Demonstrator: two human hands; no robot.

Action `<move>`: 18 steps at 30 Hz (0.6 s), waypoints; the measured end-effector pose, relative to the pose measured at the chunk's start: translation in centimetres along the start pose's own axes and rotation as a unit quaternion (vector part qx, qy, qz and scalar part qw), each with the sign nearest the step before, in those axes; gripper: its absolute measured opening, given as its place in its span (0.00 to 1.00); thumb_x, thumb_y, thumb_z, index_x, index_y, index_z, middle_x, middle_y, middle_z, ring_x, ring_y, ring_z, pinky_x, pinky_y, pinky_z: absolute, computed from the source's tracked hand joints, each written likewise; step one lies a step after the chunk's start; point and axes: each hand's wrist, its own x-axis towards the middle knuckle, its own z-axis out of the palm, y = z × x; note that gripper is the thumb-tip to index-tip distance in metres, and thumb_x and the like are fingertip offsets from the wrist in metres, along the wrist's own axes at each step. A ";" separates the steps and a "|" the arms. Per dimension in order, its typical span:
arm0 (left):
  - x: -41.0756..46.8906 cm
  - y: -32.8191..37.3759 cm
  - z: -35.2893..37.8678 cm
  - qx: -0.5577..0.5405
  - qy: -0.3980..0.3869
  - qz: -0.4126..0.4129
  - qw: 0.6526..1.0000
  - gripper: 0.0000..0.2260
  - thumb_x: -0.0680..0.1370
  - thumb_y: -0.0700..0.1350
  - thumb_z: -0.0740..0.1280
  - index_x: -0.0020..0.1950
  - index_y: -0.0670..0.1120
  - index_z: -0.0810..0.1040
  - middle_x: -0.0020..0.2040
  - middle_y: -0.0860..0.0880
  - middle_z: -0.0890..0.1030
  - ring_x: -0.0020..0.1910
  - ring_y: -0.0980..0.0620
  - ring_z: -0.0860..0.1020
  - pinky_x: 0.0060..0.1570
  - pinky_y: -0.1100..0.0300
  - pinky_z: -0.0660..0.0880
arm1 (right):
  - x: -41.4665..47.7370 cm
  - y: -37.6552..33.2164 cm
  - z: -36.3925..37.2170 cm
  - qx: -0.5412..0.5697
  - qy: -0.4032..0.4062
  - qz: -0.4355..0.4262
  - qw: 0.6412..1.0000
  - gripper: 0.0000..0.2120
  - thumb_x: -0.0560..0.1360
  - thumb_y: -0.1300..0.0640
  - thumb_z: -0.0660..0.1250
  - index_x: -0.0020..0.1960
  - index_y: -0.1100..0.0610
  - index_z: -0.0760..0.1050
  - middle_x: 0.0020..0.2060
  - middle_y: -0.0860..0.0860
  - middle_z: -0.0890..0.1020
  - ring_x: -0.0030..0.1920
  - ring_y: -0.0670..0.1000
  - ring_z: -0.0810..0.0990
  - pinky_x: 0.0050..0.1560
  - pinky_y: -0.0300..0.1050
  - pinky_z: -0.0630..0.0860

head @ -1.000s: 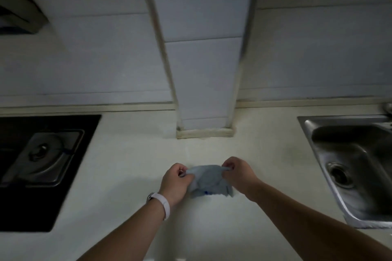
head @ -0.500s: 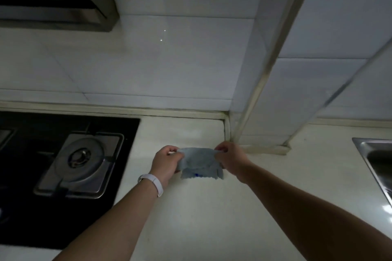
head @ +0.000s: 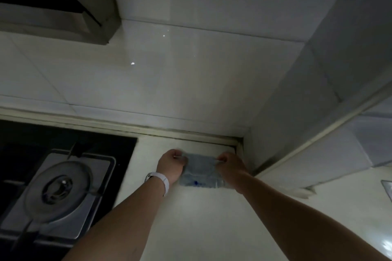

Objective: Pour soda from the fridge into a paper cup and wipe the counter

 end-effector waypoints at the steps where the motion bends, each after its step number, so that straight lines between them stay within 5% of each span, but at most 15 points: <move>1: 0.8 0.1 0.3 0.009 0.003 0.002 1.000 0.04 0.76 0.41 0.67 0.44 0.50 0.76 0.42 0.49 0.79 0.42 0.49 0.77 0.41 0.61 0.71 | 0.6 -0.1 0.1 -0.011 0.008 -0.002 1.000 0.07 0.76 0.59 0.63 0.52 0.53 0.77 0.51 0.52 0.80 0.50 0.53 0.79 0.48 0.44 0.74; 5: 2.3 0.5 0.9 0.034 -0.003 0.025 0.999 0.09 0.78 0.43 0.65 0.58 0.46 0.78 0.51 0.48 0.80 0.47 0.50 0.77 0.47 0.62 0.70 | 2.2 -0.1 0.5 -0.012 0.016 -0.005 1.000 0.10 0.75 0.60 0.62 0.55 0.56 0.77 0.54 0.55 0.80 0.53 0.54 0.78 0.51 0.43 0.73; 10: 1.5 -0.1 0.4 0.074 -0.013 0.057 0.996 0.13 0.77 0.43 0.65 0.60 0.46 0.77 0.49 0.48 0.80 0.41 0.54 0.78 0.35 0.66 0.71 | 1.6 0.0 0.1 -0.005 -0.006 -0.003 1.000 0.14 0.77 0.58 0.62 0.62 0.57 0.73 0.57 0.54 0.78 0.55 0.54 0.77 0.51 0.44 0.72; 15: -1.7 -1.1 -1.0 0.144 -0.010 0.093 0.985 0.05 0.75 0.43 0.62 0.46 0.45 0.77 0.45 0.44 0.81 0.40 0.49 0.80 0.37 0.57 0.78 | -1.5 -0.6 -1.5 -0.032 -0.023 -0.011 0.999 0.14 0.79 0.58 0.58 0.64 0.57 0.71 0.57 0.55 0.77 0.51 0.54 0.76 0.45 0.41 0.70; 18: -4.9 -3.1 -1.8 0.281 -0.033 0.187 0.941 0.09 0.73 0.47 0.58 0.44 0.47 0.76 0.45 0.46 0.79 0.41 0.50 0.79 0.39 0.54 0.80 | -4.9 0.2 -2.4 -0.086 -0.012 -0.061 0.994 0.13 0.79 0.56 0.59 0.62 0.58 0.71 0.53 0.56 0.78 0.51 0.56 0.78 0.47 0.45 0.73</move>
